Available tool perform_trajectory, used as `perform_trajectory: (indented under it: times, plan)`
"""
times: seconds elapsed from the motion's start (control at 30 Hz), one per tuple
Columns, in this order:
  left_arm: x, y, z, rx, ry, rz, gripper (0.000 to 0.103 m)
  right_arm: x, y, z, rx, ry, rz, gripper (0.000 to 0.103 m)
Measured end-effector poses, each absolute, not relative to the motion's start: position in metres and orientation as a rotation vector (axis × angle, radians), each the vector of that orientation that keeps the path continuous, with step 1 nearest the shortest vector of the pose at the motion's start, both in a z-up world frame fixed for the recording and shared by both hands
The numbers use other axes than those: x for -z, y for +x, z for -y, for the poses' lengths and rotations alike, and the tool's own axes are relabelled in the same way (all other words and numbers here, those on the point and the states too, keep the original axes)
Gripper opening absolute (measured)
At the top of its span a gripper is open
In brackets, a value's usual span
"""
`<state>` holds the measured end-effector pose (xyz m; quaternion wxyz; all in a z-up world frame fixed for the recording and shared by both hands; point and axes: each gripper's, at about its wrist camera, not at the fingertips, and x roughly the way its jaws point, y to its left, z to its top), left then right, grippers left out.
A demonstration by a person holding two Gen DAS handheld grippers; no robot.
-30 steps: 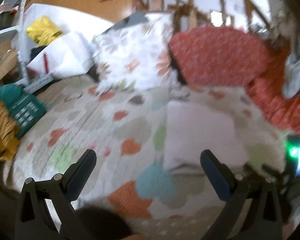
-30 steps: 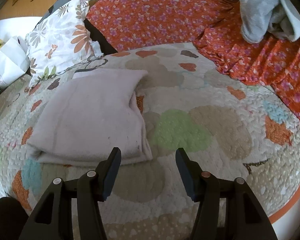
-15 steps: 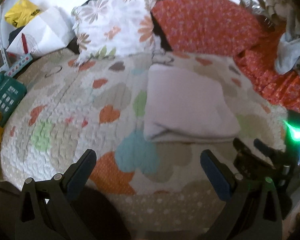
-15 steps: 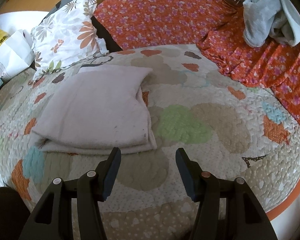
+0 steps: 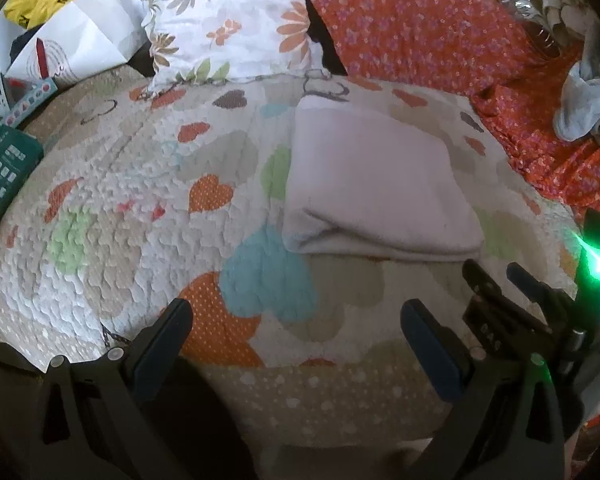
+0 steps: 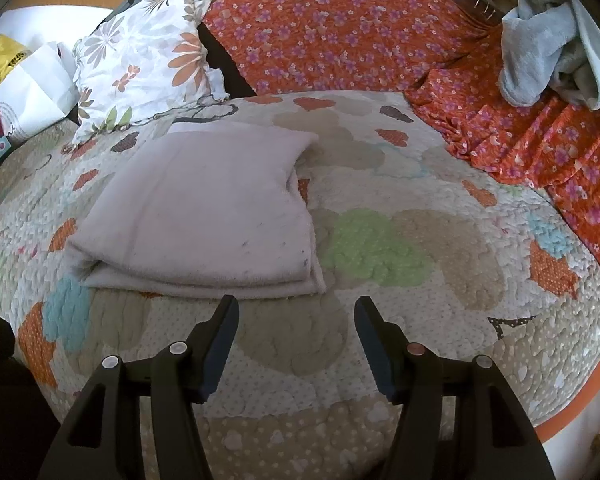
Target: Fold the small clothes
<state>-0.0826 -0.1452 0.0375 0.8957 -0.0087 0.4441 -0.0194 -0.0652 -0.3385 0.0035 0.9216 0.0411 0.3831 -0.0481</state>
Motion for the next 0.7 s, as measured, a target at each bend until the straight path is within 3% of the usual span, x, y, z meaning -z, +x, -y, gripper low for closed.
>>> perform_trajectory:
  times: [0.7]
  plan:
    - [-0.016, -0.066, 0.133, 0.055, -0.102, -1.013, 0.103, 0.006, -0.057, 0.324, 0.040, 0.052, -0.870, 0.068]
